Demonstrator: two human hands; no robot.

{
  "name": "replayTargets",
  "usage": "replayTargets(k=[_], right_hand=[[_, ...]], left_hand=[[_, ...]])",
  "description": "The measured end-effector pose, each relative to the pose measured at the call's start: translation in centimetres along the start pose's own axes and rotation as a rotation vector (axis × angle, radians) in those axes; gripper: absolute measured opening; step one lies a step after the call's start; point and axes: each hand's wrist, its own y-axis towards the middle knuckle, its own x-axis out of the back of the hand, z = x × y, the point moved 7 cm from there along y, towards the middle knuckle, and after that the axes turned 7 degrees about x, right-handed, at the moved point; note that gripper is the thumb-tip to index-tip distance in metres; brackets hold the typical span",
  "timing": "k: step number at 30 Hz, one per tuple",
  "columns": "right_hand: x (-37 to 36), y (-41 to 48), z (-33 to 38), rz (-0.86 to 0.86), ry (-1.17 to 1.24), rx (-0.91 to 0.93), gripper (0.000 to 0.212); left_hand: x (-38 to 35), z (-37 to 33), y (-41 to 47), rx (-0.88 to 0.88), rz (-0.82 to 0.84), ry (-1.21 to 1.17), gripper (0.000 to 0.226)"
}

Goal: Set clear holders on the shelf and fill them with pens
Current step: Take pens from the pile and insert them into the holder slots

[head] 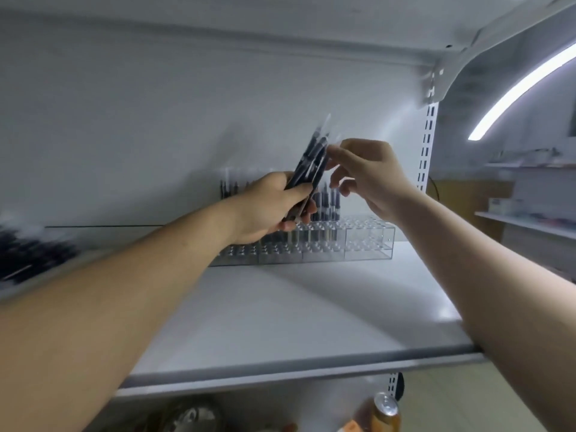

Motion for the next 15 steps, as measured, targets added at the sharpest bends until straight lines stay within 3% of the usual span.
replayTargets(k=[4, 8, 13, 15], right_hand=[[-0.9, -0.7, 0.2, 0.087, -0.004, -0.032, 0.020], [-1.0, -1.0, 0.5, 0.061, 0.009, -0.045, 0.019], [2.1, 0.0, 0.8, -0.218, 0.163, -0.020, 0.015], [4.1, 0.2, 0.7, -0.344, 0.093, -0.004, 0.014]], left_hand=[[-0.5, -0.3, -0.6, -0.028, 0.031, -0.016, 0.020], [-0.7, -0.7, -0.9, -0.044, 0.010, -0.030, 0.020], [0.0, -0.6, -1.1, -0.022, -0.063, -0.045, 0.016], [0.2, -0.4, -1.1, -0.013, -0.087, -0.032, 0.018]])
